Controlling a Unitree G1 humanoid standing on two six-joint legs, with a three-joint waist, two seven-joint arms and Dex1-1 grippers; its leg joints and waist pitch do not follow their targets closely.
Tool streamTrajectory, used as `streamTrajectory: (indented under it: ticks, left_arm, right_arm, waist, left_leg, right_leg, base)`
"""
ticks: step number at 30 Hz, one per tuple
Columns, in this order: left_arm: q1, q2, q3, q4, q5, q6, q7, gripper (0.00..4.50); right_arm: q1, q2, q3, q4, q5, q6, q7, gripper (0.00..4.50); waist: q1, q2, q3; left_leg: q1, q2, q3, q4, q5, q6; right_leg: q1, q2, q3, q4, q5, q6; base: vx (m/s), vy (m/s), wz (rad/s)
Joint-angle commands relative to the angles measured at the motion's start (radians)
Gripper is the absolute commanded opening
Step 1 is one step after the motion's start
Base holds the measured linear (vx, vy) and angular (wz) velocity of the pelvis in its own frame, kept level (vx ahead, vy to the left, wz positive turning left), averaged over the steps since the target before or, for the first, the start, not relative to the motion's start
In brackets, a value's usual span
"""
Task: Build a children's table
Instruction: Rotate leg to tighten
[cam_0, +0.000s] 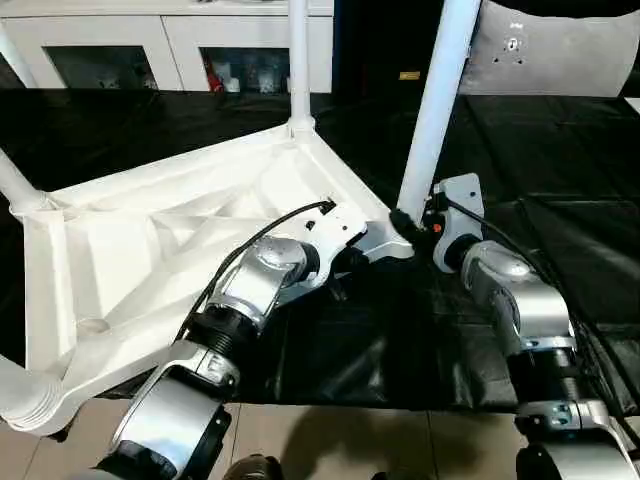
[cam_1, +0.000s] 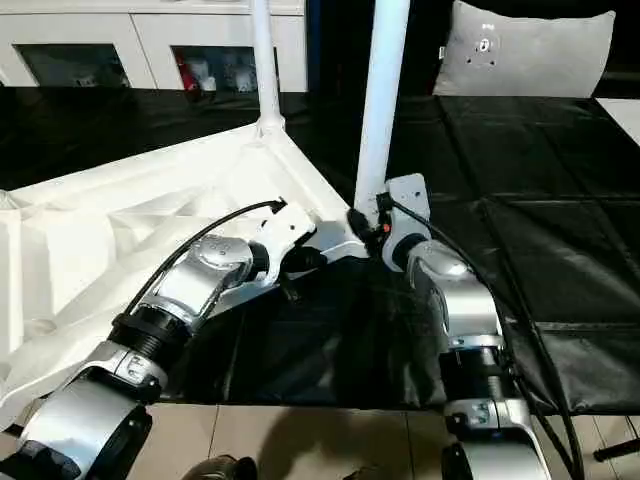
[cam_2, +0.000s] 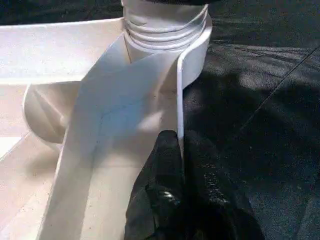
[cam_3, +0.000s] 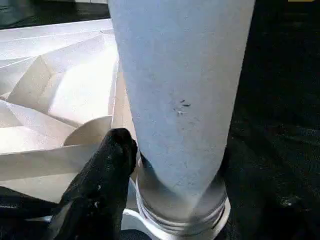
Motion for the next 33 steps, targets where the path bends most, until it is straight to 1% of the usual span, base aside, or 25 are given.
streamTrajectory:
  ticks: [1, 3, 5, 6, 8, 9, 10, 13, 14, 15, 16, 17, 18, 19, 20, 22, 23, 24, 25, 26, 29, 30, 31, 32, 33]
  left_arm:
    - [0.006, -0.003, -0.023, -0.03, -0.011, -0.015, -0.006, 0.0]
    - [0.011, 0.028, -0.031, -0.013, 0.002, -0.053, -0.029, 0.0]
    - [0.011, 0.041, -0.033, -0.003, 0.007, -0.063, -0.039, 0.0]
    - [0.012, 0.053, -0.037, 0.004, 0.009, -0.075, -0.054, 0.0]
    - [0.012, 0.086, -0.048, 0.021, 0.011, -0.122, -0.106, 0.0]
    - [0.012, 0.101, -0.053, 0.027, 0.011, -0.153, -0.135, 0.0]
    - [0.012, 0.112, -0.057, 0.03, 0.01, -0.176, -0.159, 0.0]
    - [0.008, 0.138, -0.069, 0.043, 0.006, -0.218, -0.205, 0.0]
    - [0.003, 0.154, -0.078, 0.054, 0.004, -0.244, -0.231, 0.0]
    - [0.001, 0.174, -0.087, 0.063, -0.001, -0.268, -0.281, 0.0]
    - [0.003, 0.19, -0.097, 0.063, -0.006, -0.296, -0.327, 0.0]
    - [0.003, 0.19, -0.097, 0.063, -0.006, -0.296, -0.327, 0.0]
    - [0.003, 0.204, -0.107, 0.066, -0.004, -0.316, -0.358, 0.0]
    - [0.002, 0.212, -0.114, 0.07, -0.003, -0.334, -0.378, 0.0]
    - [0.004, 0.22, -0.119, 0.072, -0.009, -0.375, -0.414, 0.0]
    - [0.011, 0.24, -0.132, 0.071, -0.041, -0.452, -0.533, 0.0]
    - [0.012, 0.241, -0.132, 0.07, -0.043, -0.453, -0.54, 0.0]
    - [0.018, 0.248, -0.14, 0.059, -0.063, -0.467, -0.601, 0.0]
    - [0.018, 0.248, -0.14, 0.059, -0.063, -0.467, -0.601, 0.0]
    - [0.02, 0.252, -0.143, 0.055, -0.075, -0.472, -0.632, 0.0]
    - [0.02, 0.256, -0.151, 0.053, -0.085, -0.474, -0.67, 0.0]
    - [0.018, 0.254, -0.15, 0.059, -0.085, -0.481, -0.675, 0.0]
    - [0.018, 0.254, -0.15, 0.062, -0.084, -0.485, -0.676, 0.0]
    - [0.018, 0.253, -0.151, 0.064, -0.083, -0.489, -0.678, 0.0]
    - [0.016, 0.252, -0.15, 0.072, -0.083, -0.5, -0.686, 0.0]
  right_arm:
    - [0.032, -0.001, 0.045, -0.003, 0.037, -0.009, 0.079, 3.08]
    - [0.052, -0.044, 0.031, -0.034, 0.064, -0.034, 0.151, 3.11]
    - [0.061, -0.068, 0.031, -0.046, 0.071, -0.042, 0.184, 3.37]
    - [0.069, -0.089, 0.033, -0.053, 0.071, -0.051, 0.211, 3.47]
    - [0.086, -0.145, 0.031, -0.061, 0.071, -0.082, 0.282, 3.54]
    - [0.093, -0.171, 0.03, -0.061, 0.073, -0.096, 0.317, 3.65]
    - [0.098, -0.192, 0.03, -0.061, 0.075, -0.106, 0.346, 3.92]
    - [0.112, -0.243, 0.044, -0.066, 0.079, -0.131, 0.427, 4.03]
    - [0.12, -0.273, 0.055, -0.068, 0.081, -0.154, 0.472, 4.03]
    - [0.125, -0.305, 0.063, -0.066, 0.079, -0.181, 0.512, 4.17]
    - [0.126, -0.319, 0.064, -0.067, 0.084, -0.187, 0.539, 4.41]
    - [0.126, -0.319, 0.064, -0.067, 0.084, -0.187, 0.539, 4.41]
    - [0.128, -0.333, 0.067, -0.07, 0.088, -0.192, 0.568, 4.42]
    - [0.129, -0.343, 0.07, -0.072, 0.093, -0.195, 0.59, 4.42]
    - [0.132, -0.356, 0.078, -0.077, 0.1, -0.199, 0.624, 4.42]
    - [0.133, -0.386, 0.092, -0.072, 0.123, -0.218, 0.72, 4.42]
    - [0.132, -0.387, 0.092, -0.071, 0.125, -0.218, 0.725, 4.28]
    - [0.125, -0.394, 0.091, -0.06, 0.145, -0.218, 0.766, 4.08]
    - [0.125, -0.394, 0.091, -0.06, 0.145, -0.218, 0.766, 4.08]
    - [0.12, -0.399, 0.094, -0.054, 0.159, -0.219, 0.79, 4.04]
    - [0.116, -0.409, 0.109, -0.054, 0.183, -0.207, 0.859, 3.72]
    - [0.117, -0.411, 0.115, -0.06, 0.191, -0.196, 0.884, 3.64]
    - [0.119, -0.413, 0.119, -0.065, 0.195, -0.19, 0.895, 3.59]
    - [0.121, -0.414, 0.124, -0.069, 0.198, -0.185, 0.906, 3.59]
    - [0.124, -0.419, 0.136, -0.073, 0.203, -0.175, 0.927, 3.38]
  waist:
    - [0.004, -0.014, -0.06]
    - [0.005, -0.014, -0.061]
    - [0.005, -0.013, -0.063]
    - [0.006, -0.014, -0.064]
    - [0.008, -0.013, -0.066]
    - [0.006, -0.015, -0.065]
    - [0.005, -0.015, -0.064]
    - [0.008, -0.014, -0.063]
    - [0.008, -0.014, -0.061]
    - [0.01, -0.011, -0.062]
    - [0.01, -0.012, -0.062]
    - [0.011, -0.011, -0.062]
    - [0.015, -0.01, -0.066]
    - [0.016, -0.01, -0.066]
    - [0.022, -0.008, -0.067]
    - [0.032, -0.009, -0.071]
    - [0.036, -0.009, -0.071]
    - [0.04, -0.014, -0.073]
    - [0.044, -0.012, -0.074]
    - [0.048, -0.01, -0.074]
    - [0.053, -0.011, -0.072]
    - [0.053, -0.013, -0.071]
    - [0.053, -0.012, -0.071]
    - [0.054, -0.015, -0.069]
    - [0.054, -0.015, -0.069]
  left_leg:
    - [0.022, 0.069, -0.03, -0.065, -0.085, 0.097]
    - [0.018, 0.067, -0.029, -0.061, -0.062, 0.119]
    - [0.017, 0.067, -0.028, -0.058, -0.046, 0.134]
    - [0.015, 0.067, -0.029, -0.056, -0.037, 0.143]
    - [0.014, 0.068, -0.029, -0.053, -0.031, 0.156]
    - [0.013, 0.067, -0.029, -0.053, -0.039, 0.16]
    - [0.012, 0.067, -0.029, -0.053, -0.044, 0.16]
    - [0.016, 0.07, -0.027, -0.055, -0.079, 0.15]
    - [0.017, 0.072, -0.027, -0.057, -0.089, 0.142]
    - [0.017, 0.074, -0.027, -0.056, -0.094, 0.136]
    - [0.017, 0.074, -0.027, -0.056, -0.092, 0.135]
    - [0.018, 0.074, -0.027, -0.057, -0.092, 0.137]
    - [0.02, 0.076, -0.026, -0.054, -0.08, 0.14]
    - [0.018, 0.075, -0.025, -0.053, -0.076, 0.144]
    - [0.019, 0.076, -0.026, -0.051, -0.068, 0.15]
    - [0.02, 0.077, -0.024, -0.049, -0.061, 0.157]
    - [0.019, 0.078, -0.024, -0.048, -0.057, 0.159]
    - [0.02, 0.081, -0.023, -0.048, -0.048, 0.165]
    - [0.021, 0.08, -0.023, -0.047, -0.046, 0.167]
    - [0.02, 0.081, -0.023, -0.046, -0.047, 0.168]
    - [0.02, 0.082, -0.023, -0.047, -0.063, 0.165]
    - [0.021, 0.082, -0.023, -0.049, -0.075, 0.157]
    - [0.021, 0.082, -0.024, -0.049, -0.078, 0.154]
    - [0.02, 0.082, -0.023, -0.05, -0.086, 0.15]
    - [0.02, 0.082, -0.023, -0.05, -0.09, 0.146]
  right_leg:
    - [0.044, -0.095, 0.046, -0.069, 0.056, -0.247]
    - [0.049, -0.095, 0.046, -0.065, 0.125, -0.249]
    - [0.048, -0.095, 0.044, -0.06, 0.16, -0.258]
    - [0.05, -0.096, 0.043, -0.06, 0.177, -0.261]
    - [0.05, -0.098, 0.042, -0.059, 0.197, -0.261]
    - [0.052, -0.096, 0.039, -0.059, 0.193, -0.263]
    - [0.052, -0.097, 0.04, -0.059, 0.187, -0.263]
    - [0.048, -0.098, 0.039, -0.067, 0.112, -0.268]
    - [0.047, -0.096, 0.039, -0.068, 0.088, -0.269]
    - [0.048, -0.098, 0.04, -0.067, 0.079, -0.269]
    - [0.047, -0.097, 0.039, -0.067, 0.081, -0.269]
    - [0.046, -0.096, 0.039, -0.067, 0.081, -0.27]
    - [0.045, -0.095, 0.039, -0.061, 0.111, -0.279]
    - [0.046, -0.095, 0.039, -0.06, 0.122, -0.281]
    - [0.045, -0.096, 0.038, -0.058, 0.138, -0.285]
    - [0.046, -0.098, 0.039, -0.055, 0.161, -0.287]
    - [0.046, -0.099, 0.039, -0.053, 0.167, -0.287]
    - [0.044, -0.097, 0.037, -0.049, 0.186, -0.292]
    - [0.043, -0.098, 0.037, -0.047, 0.186, -0.296]
    - [0.041, -0.098, 0.036, -0.046, 0.178, -0.298]
    - [0.04, -0.1, 0.036, -0.049, 0.144, -0.299]
    - [0.04, -0.1, 0.036, -0.051, 0.117, -0.299]
    - [0.04, -0.101, 0.036, -0.052, 0.108, -0.298]
    - [0.04, -0.102, 0.037, -0.055, 0.087, -0.296]
    - [0.041, -0.103, 0.038, -0.055, 0.075, -0.292]
  base:
    - [0.0, 0.0, 0.0]
    - [0.0, 0.0, 0.0]
    - [0.0, 0.0, 0.0]
    - [0.0, 0.0, 0.0]
    - [0.0, 0.0, 0.0]
    - [0.0, 0.0, 0.0]
    - [0.0, 0.0, 0.0]
    - [0.0, 0.0, 0.0]
    - [0.0, 0.0, 0.0]
    - [0.0, 0.0, 0.0]
    - [0.0, 0.0, 0.0]
    - [0.0, 0.0, 0.0]
    - [0.0, 0.0, 0.0]
    - [0.0, 0.0, 0.0]
    - [0.0, 0.0, 0.0]
    - [0.0, 0.0, 0.0]
    - [0.0, 0.0, 0.0]
    - [0.0, 0.0, 0.0]
    - [0.0, 0.0, 0.0]
    - [0.0, 0.0, 0.0]
    - [0.0, 0.0, 0.0]
    - [0.0, 0.0, 0.0]
    - [0.0, 0.0, 0.0]
    - [0.0, 0.0, 0.0]
    - [0.0, 0.0, 0.0]
